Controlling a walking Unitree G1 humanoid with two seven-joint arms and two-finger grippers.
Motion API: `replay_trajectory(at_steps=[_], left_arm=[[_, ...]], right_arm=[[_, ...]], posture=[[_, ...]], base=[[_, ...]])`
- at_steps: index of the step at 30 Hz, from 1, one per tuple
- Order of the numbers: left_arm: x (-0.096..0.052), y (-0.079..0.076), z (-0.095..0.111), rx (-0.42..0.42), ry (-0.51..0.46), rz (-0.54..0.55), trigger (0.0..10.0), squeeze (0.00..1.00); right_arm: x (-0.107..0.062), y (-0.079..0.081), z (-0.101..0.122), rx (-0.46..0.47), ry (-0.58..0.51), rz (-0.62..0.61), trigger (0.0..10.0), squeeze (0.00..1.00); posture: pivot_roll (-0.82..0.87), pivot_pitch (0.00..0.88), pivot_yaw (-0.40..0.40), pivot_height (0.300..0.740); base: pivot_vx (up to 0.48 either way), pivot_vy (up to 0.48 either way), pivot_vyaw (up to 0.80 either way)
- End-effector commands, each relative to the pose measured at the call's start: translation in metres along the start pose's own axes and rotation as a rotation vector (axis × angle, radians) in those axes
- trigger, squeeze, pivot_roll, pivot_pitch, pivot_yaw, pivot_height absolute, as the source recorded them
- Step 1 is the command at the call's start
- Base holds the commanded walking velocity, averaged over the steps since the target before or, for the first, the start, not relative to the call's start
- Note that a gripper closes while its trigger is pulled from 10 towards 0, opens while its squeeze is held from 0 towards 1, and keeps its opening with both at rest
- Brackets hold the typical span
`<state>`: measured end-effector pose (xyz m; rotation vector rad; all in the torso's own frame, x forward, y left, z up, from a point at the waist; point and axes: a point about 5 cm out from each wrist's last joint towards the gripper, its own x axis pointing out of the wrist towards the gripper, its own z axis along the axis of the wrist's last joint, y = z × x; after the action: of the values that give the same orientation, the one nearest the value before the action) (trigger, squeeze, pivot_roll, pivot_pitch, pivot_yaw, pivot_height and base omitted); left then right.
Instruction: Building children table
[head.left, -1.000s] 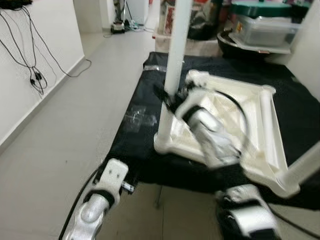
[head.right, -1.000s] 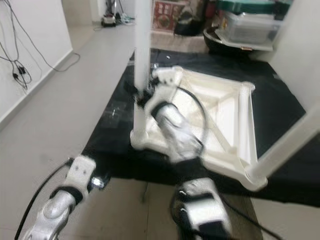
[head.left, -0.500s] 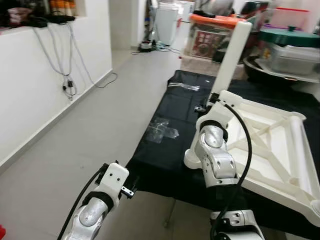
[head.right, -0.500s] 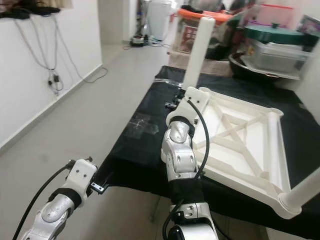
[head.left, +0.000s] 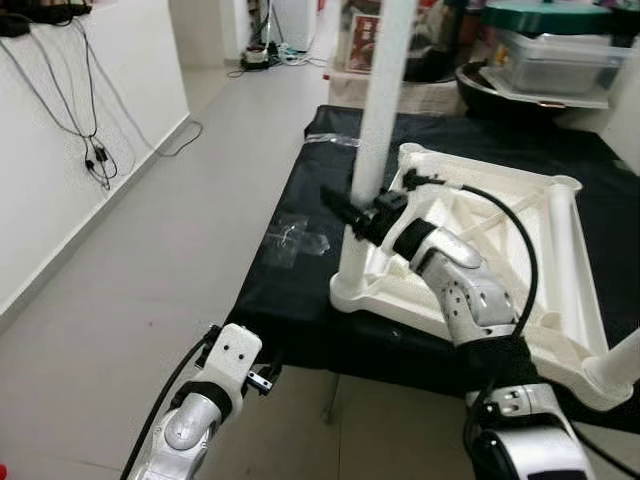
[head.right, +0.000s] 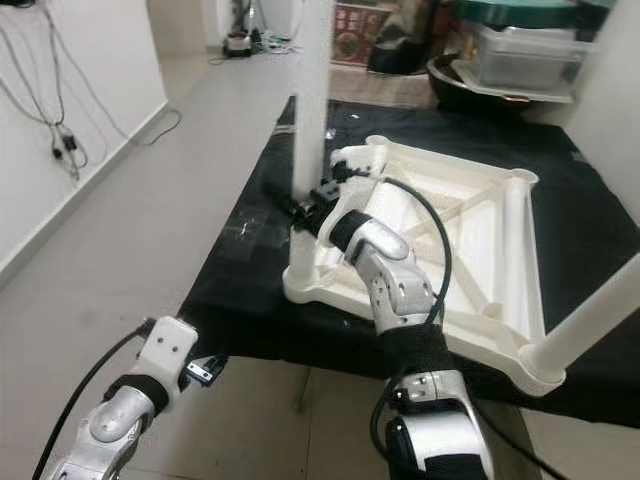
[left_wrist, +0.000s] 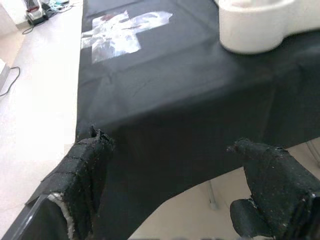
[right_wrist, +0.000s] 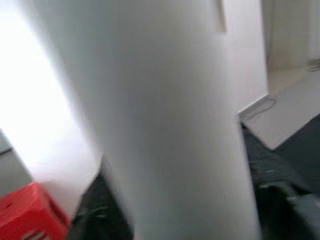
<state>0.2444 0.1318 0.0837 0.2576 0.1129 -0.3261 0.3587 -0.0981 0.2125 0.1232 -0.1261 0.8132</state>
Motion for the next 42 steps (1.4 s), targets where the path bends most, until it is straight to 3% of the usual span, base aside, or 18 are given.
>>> replay_trajectory(at_steps=[1, 2, 3, 5, 6, 7, 8, 9, 10, 11, 12, 16, 24, 25, 30, 32, 38, 42], left_arm=[[0.001, -0.001, 0.000, -0.008, 0.006, -0.003, 10.0, 0.00], [0.001, -0.001, 0.000, -0.008, 0.006, -0.003, 10.0, 0.00], [0.001, 0.000, 0.001, -0.006, 0.004, -0.001, 10.0, 0.00], [-0.002, 0.002, -0.002, -0.002, 0.010, 0.007, 10.0, 0.00], [-0.003, 0.002, -0.003, -0.002, 0.013, 0.010, 10.0, 0.00], [-0.003, 0.002, -0.003, -0.002, 0.013, 0.010, 10.0, 0.00], [-0.005, 0.001, -0.004, -0.004, 0.016, 0.010, 10.0, 0.00], [-0.005, 0.001, -0.004, -0.004, 0.016, 0.010, 10.0, 0.00], [-0.005, -0.001, -0.005, -0.006, 0.018, 0.007, 10.0, 0.00], [-0.005, -0.001, -0.005, -0.006, 0.018, 0.007, 10.0, 0.00], [-0.006, -0.003, -0.006, -0.008, 0.020, 0.004, 10.0, 0.00], [-0.002, -0.004, -0.002, -0.014, 0.012, -0.002, 10.0, 0.00], [0.002, -0.004, -0.002, -0.011, 0.008, -0.013, 10.0, 0.00], [0.002, -0.007, -0.001, -0.015, 0.006, -0.014, 10.0, 0.00], [0.003, -0.012, -0.001, -0.023, 0.002, -0.019, 10.0, 0.00], [0.002, -0.011, 0.001, -0.023, 0.000, -0.013, 10.0, 0.00], [0.001, -0.005, 0.003, -0.020, -0.010, 0.011, 10.0, 0.00], [-0.004, 0.004, 0.004, -0.015, -0.019, 0.071, 10.0, 0.00]], right_arm=[[0.010, 0.017, -0.018, 0.034, 0.062, 0.115, 3.5, 0.00], [0.010, 0.017, -0.018, 0.034, 0.062, 0.115, 3.5, 0.00], [0.013, 0.014, -0.028, 0.030, 0.109, 0.047, 0.0, 0.00], [0.010, -0.022, -0.048, 0.057, 0.232, -0.537, 0.0, 0.00], [-0.004, -0.038, -0.056, 0.077, 0.282, -0.828, 0.0, 0.00], [-0.004, -0.038, -0.056, 0.077, 0.282, -0.828, 0.0, 0.00], [-0.026, -0.049, -0.066, 0.106, 0.322, -1.090, 0.0, 0.00], [-0.026, -0.049, -0.066, 0.106, 0.322, -1.090, 0.0, 0.00], [-0.049, -0.052, -0.074, 0.095, 0.336, -1.279, 0.0, 0.00], [-0.049, -0.052, -0.074, 0.095, 0.336, -1.279, 0.0, 0.00], [-0.065, -0.053, -0.079, 0.082, 0.342, -1.387, 0.0, 0.00], [-0.088, -0.049, -0.091, 0.043, 0.367, -1.449, 0.0, 0.00], [-0.095, -0.057, -0.085, -0.025, 0.384, -1.569, 0.0, 0.00], [-0.091, -0.056, -0.081, -0.027, 0.378, -1.558, 10.0, 0.00], [-0.083, -0.052, -0.077, -0.021, 0.358, -1.515, 10.0, 0.00], [-0.070, -0.044, -0.070, 0.021, 0.258, -1.391, 10.0, 1.00], [-0.063, -0.036, -0.059, 0.027, 0.153, -1.305, 10.0, 1.00], [-0.065, -0.022, -0.048, -0.052, 0.135, -1.145, 10.0, 1.00]], posture=[[0.15, 0.000, -0.074, 0.740], [0.15, 0.000, -0.074, 0.740], [0.15, 0.000, -0.080, 0.740], [0.15, 0.000, -0.084, 0.740], [0.15, 0.000, -0.082, 0.740], [0.15, 0.000, -0.082, 0.740], [0.14, 0.000, -0.081, 0.740], [0.14, 0.000, -0.081, 0.740], [0.14, 0.000, -0.075, 0.740], [0.14, 0.000, -0.075, 0.740], [0.14, 0.000, -0.075, 0.740], [0.12, 0.000, -0.059, 0.740], [0.09, 0.000, -0.056, 0.740], [0.10, 0.000, -0.059, 0.740], [0.10, 0.000, -0.061, 0.740], [0.11, 0.000, -0.072, 0.740], [0.11, 0.000, -0.077, 0.740], [0.09, 0.000, -0.083, 0.740]], base=[[0.000, 0.000, 0.00], [0.000, 0.000, 0.00], [0.000, 0.000, 0.00], [0.000, 0.000, 0.00], [0.000, 0.000, 0.00], [0.000, 0.000, 0.00], [0.000, 0.000, 0.00], [0.000, 0.000, 0.00], [0.000, 0.000, 0.00], [0.000, 0.000, 0.00], [0.000, 0.000, 0.00], [0.000, 0.000, 0.00], [0.000, 0.000, 0.00], [0.000, 0.000, 0.00], [0.000, 0.000, 0.00], [0.000, 0.000, 0.00], [0.000, 0.000, 0.00], [0.000, 0.000, 0.00]])
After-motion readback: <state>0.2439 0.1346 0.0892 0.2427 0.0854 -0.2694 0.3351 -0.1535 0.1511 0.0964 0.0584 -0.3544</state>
